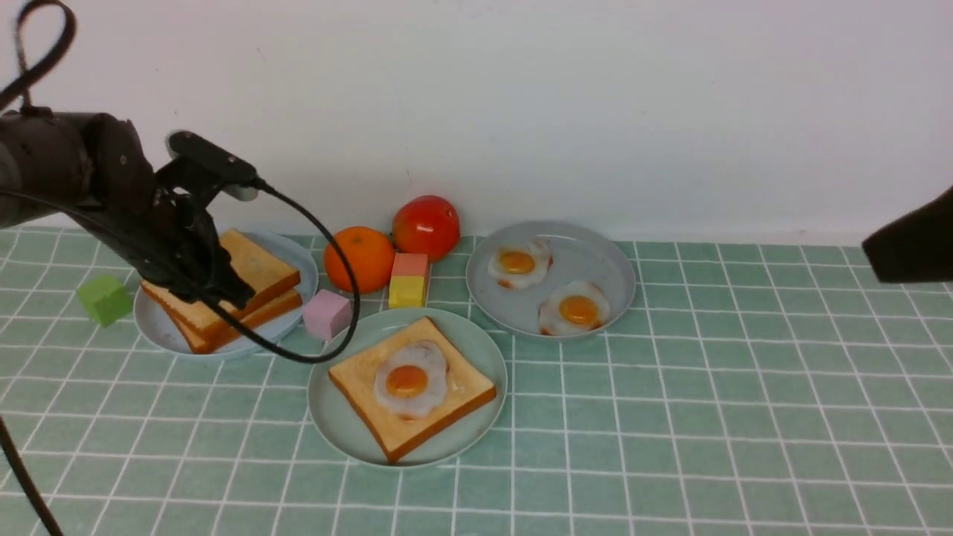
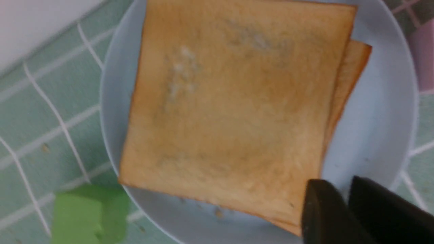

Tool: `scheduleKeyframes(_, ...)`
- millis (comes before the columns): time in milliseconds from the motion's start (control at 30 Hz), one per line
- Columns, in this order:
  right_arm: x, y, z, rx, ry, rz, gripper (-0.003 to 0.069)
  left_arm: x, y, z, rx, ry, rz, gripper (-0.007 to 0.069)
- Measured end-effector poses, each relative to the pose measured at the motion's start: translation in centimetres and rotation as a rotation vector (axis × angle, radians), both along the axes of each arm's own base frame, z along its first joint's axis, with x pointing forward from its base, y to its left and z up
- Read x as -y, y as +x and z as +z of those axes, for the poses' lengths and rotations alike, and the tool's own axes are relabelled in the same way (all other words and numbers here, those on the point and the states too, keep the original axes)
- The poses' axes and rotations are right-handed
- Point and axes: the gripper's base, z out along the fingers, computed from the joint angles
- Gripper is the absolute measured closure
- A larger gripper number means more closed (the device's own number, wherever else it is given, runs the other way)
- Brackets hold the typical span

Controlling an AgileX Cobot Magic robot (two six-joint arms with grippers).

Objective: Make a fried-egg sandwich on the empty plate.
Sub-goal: Use the left arm to grab a slice of bread, then use the left arm to place a slice of bread on the fried egg in the middle

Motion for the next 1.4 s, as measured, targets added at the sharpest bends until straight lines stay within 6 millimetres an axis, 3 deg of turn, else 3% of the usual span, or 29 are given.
scheduleKeyframes(167,0.0,0.0,-0.3,-0.004,0.000,-0.001,0.0643,-0.2,1.0,-2.2,0.010,0.045,-0.029,0.0263)
scheduleKeyframes(267,0.0,0.0,-0.3,-0.005,0.000,-0.001,0.0640,-0.2,1.6,-3.8,0.014,0.056,-0.039,0.0235)
scheduleKeyframes(367,0.0,0.0,-0.3,-0.005,0.000,-0.001,0.0637,-0.1,1.9,-4.6,0.018,0.058,-0.041,0.0241)
scheduleKeyframes(600,-0.2,-0.2,-0.3,-0.029,0.015,0.014,0.0628,-0.1,2.1,-4.7,0.020,0.043,-0.014,0.0381)
scheduleKeyframes(800,-0.5,-0.4,-0.3,-0.030,0.030,0.054,0.0627,-0.1,2.0,-4.6,0.000,0.045,-0.011,0.0387)
scheduleKeyframes(933,-0.5,-0.5,-0.3,-0.031,0.032,0.072,0.0622,-0.2,1.6,-3.8,-0.015,0.047,-0.008,0.0396)
scheduleKeyframes(1067,-0.5,-0.6,-0.3,-0.045,0.026,0.080,0.0615,-0.2,0.8,-1.5,-0.008,0.033,0.006,0.0531)
scheduleKeyframes(1167,-0.5,-0.7,-0.4,-0.050,0.024,0.082,0.0615,0.1,0.1,0.1,-0.002,0.013,0.013,0.0564)
scheduleKeyframes(1233,-0.5,-0.7,-0.4,-0.054,0.022,0.084,0.0613,1.9,-1.4,2.8,-0.002,-0.016,-0.008,0.0564)
scheduleKeyframes(1267,-0.5,-0.7,-0.4,-0.054,0.022,0.084,0.0613,2.1,-1.5,2.8,-0.009,-0.015,-0.013,0.0564)
scheduleKeyframes(1300,-0.6,-0.7,-0.4,-0.056,0.024,0.085,0.0610,3.8,-2.7,4.3,-0.006,-0.038,-0.038,0.0564)
scheduleKeyframes(1400,-0.6,-0.7,-0.4,-0.057,0.027,0.087,0.0606,8.8,-6.0,5.8,0.001,-0.059,-0.153,0.0564)
